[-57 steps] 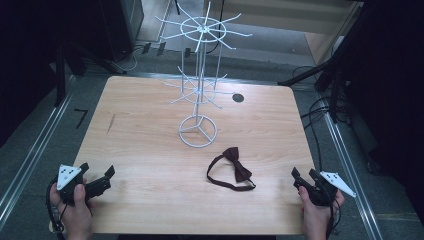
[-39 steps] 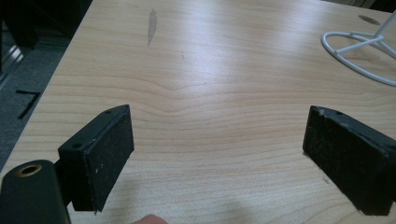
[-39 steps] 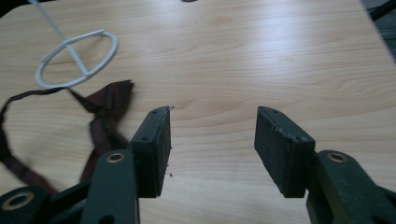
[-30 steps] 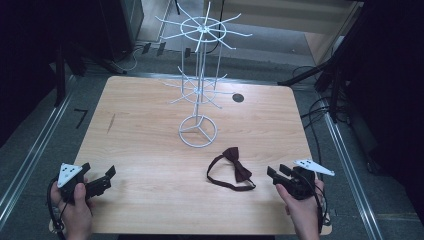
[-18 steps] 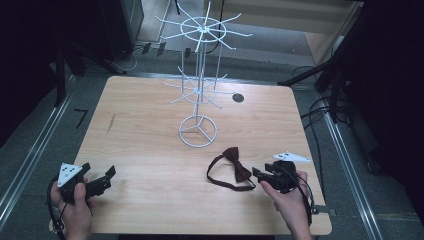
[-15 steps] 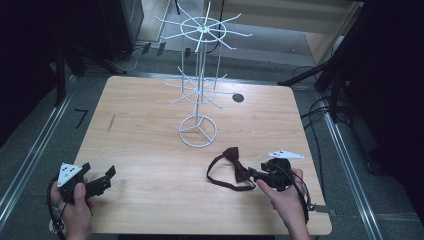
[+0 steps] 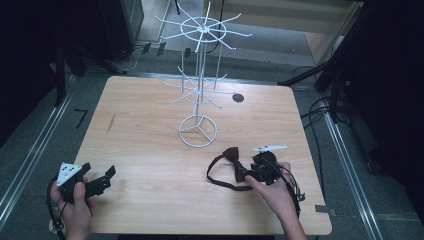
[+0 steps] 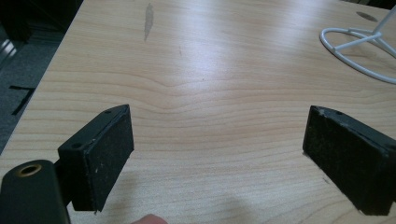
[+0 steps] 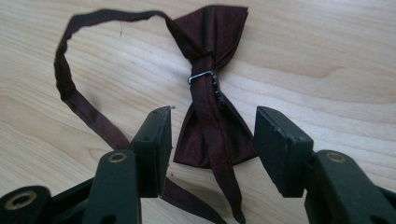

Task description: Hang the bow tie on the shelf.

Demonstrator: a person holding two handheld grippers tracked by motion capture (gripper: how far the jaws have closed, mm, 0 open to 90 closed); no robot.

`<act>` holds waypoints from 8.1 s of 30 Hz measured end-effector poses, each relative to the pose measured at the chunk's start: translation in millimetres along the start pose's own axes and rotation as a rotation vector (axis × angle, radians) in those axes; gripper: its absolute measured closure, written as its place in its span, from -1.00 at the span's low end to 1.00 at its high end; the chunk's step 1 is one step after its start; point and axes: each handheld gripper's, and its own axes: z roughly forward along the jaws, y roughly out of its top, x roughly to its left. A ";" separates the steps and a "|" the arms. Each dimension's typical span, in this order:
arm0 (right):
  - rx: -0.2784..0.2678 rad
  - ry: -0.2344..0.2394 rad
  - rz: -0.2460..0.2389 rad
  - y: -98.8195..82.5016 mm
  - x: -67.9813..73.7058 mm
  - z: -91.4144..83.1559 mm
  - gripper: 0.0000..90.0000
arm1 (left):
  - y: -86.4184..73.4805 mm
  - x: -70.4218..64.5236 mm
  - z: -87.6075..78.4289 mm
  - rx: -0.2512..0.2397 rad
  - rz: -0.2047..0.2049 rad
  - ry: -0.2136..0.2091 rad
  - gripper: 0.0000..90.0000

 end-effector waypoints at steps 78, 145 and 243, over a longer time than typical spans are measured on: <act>-0.481 -0.103 -0.053 19.6 24.0 -41.3 0.92 | 0.7 1.8 1.5 0.011 -0.014 -0.008 -0.79; -0.617 -0.182 -0.092 85.4 73.3 -51.0 0.91 | 1.0 2.9 1.6 0.013 -0.021 -0.014 -0.79; -0.393 -0.096 0.010 77.9 73.7 46.9 0.62 | 1.3 4.9 1.9 0.011 -0.036 -0.018 -0.79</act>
